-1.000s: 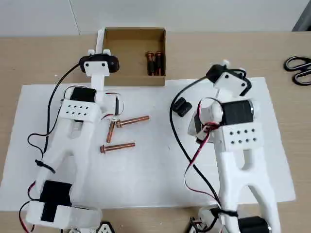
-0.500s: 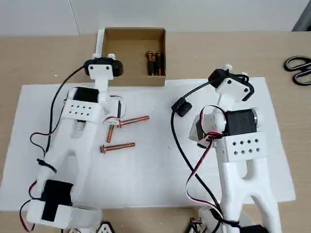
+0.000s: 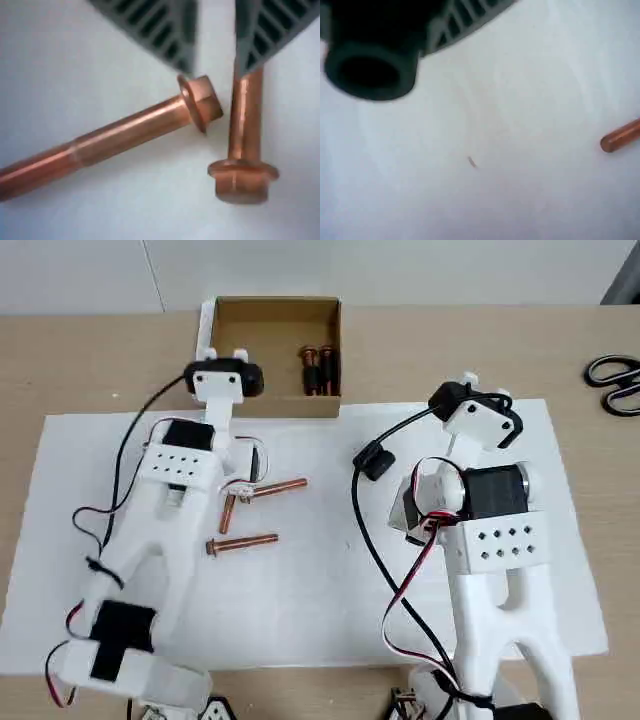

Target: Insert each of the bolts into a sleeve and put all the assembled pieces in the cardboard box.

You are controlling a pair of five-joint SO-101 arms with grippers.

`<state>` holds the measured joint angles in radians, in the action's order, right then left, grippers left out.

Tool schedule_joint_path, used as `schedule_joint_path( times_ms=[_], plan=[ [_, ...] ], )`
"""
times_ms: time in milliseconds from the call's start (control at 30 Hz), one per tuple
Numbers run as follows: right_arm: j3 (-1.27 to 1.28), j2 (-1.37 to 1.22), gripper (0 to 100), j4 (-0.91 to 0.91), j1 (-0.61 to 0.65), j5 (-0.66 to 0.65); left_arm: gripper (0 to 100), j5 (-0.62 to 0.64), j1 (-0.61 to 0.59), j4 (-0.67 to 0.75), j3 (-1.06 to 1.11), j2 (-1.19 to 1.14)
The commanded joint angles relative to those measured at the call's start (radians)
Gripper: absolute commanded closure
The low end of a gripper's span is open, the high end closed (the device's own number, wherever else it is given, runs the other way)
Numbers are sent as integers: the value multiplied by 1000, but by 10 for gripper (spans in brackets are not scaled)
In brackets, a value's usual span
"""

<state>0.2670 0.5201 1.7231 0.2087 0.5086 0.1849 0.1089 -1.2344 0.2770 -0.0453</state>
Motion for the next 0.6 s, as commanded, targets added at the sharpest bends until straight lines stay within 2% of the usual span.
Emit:
schedule_joint_path(
  times_ms=[0,133,567],
  plan=[
    [-5,27,996,1,-10,0,874,-2,-5,17,-45,-34],
    [-3,27,996,1,-10,0,911,55,-2,21,-47,-40],
    [-3,27,996,-1,-12,2,918,55,-37,78,-47,-51]
  ],
)
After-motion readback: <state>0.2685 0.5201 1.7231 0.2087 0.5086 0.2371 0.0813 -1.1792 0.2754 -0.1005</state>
